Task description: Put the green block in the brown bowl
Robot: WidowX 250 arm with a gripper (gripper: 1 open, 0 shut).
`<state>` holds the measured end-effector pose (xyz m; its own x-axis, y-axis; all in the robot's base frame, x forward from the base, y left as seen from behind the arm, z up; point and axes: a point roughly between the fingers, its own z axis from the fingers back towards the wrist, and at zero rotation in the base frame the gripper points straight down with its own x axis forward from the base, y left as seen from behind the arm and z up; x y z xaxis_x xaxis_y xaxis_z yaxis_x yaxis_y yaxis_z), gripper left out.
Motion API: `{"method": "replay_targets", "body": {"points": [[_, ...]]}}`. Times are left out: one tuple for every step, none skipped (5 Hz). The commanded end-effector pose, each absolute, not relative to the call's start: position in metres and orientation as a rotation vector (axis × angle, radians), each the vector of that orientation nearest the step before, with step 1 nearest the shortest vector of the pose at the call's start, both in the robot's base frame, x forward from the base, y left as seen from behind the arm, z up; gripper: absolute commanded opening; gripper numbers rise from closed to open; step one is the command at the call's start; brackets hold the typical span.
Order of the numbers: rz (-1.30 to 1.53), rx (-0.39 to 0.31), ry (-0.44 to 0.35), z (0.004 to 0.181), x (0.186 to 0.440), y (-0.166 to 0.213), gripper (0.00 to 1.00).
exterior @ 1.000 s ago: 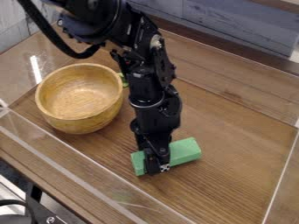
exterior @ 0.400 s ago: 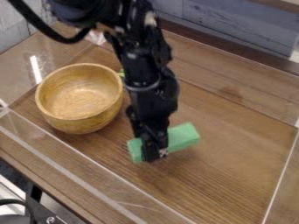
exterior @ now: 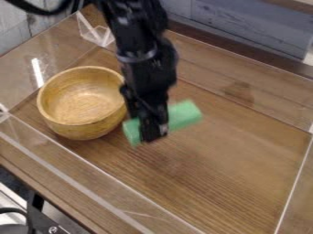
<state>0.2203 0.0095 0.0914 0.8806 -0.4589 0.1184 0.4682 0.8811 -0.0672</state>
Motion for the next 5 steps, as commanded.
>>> {"method": "replay_targets", "body": {"points": [[-0.404, -0.053, -0.15, 0.117, 0.229, 0.041, 0.0], [-0.326, -0.029, -0.144, 0.121, 0.228, 0.075, 0.0], [-0.292, -0.016, -0.138, 0.118, 0.225, 0.104, 0.0], [-0.257, -0.015, -0.121, 0.113, 0.223, 0.108, 0.0], [-0.233, -0.01, -0.117, 0.106, 0.229, 0.114, 0.0]]}}
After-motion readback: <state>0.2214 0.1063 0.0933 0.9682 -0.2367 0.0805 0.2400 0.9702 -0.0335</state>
